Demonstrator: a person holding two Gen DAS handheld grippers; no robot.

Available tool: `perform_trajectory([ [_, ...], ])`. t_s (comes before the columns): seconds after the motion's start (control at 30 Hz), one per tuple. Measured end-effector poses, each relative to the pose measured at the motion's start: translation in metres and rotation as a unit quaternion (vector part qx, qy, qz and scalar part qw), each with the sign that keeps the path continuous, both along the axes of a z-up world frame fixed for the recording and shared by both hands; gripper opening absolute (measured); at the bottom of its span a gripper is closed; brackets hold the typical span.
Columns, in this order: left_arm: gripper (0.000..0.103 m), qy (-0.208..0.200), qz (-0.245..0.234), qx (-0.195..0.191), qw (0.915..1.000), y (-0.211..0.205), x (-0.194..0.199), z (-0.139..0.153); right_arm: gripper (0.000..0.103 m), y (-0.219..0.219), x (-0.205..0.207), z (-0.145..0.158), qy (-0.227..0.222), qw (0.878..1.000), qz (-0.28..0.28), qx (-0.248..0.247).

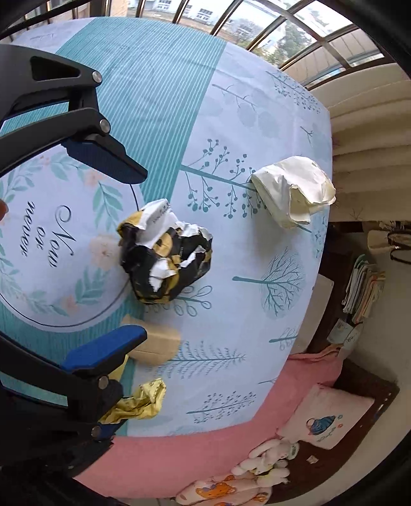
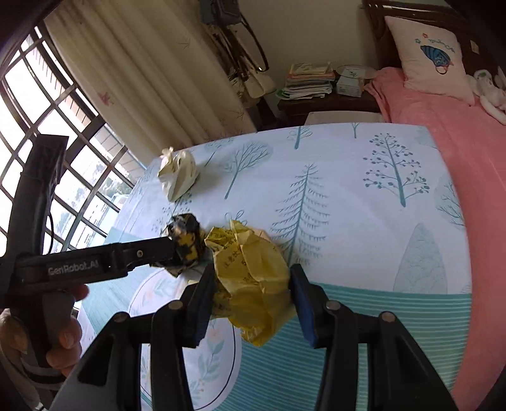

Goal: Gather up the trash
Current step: 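Grasp the yellow crumpled paper with the right tool while the left tool grasps the black-gold wrapper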

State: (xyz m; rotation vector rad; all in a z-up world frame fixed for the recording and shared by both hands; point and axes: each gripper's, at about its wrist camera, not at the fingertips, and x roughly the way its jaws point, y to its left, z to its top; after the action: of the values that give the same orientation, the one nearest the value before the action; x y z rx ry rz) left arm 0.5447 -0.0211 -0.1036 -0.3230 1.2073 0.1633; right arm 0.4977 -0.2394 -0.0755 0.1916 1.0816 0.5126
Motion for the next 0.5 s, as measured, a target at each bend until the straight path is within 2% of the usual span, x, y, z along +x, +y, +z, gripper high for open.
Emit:
perform_trajectory([
  [0.13,0.09,0.019,0.018,-0.01,0.9996,0.003,0.013,-0.014,0.046,-0.001,0.005,-0.004,0.002,1.0,-0.01,0.003],
  [0.27,0.09,0.043,0.022,-0.003,0.9988,0.004,0.023,-0.03,0.046,0.0,0.007,-0.008,0.005,1.0,-0.008,0.003],
  [0.5,0.087,0.055,0.034,-0.024,0.9976,0.01,0.031,-0.047,0.046,0.004,0.004,-0.013,0.01,1.0,-0.004,0.001],
])
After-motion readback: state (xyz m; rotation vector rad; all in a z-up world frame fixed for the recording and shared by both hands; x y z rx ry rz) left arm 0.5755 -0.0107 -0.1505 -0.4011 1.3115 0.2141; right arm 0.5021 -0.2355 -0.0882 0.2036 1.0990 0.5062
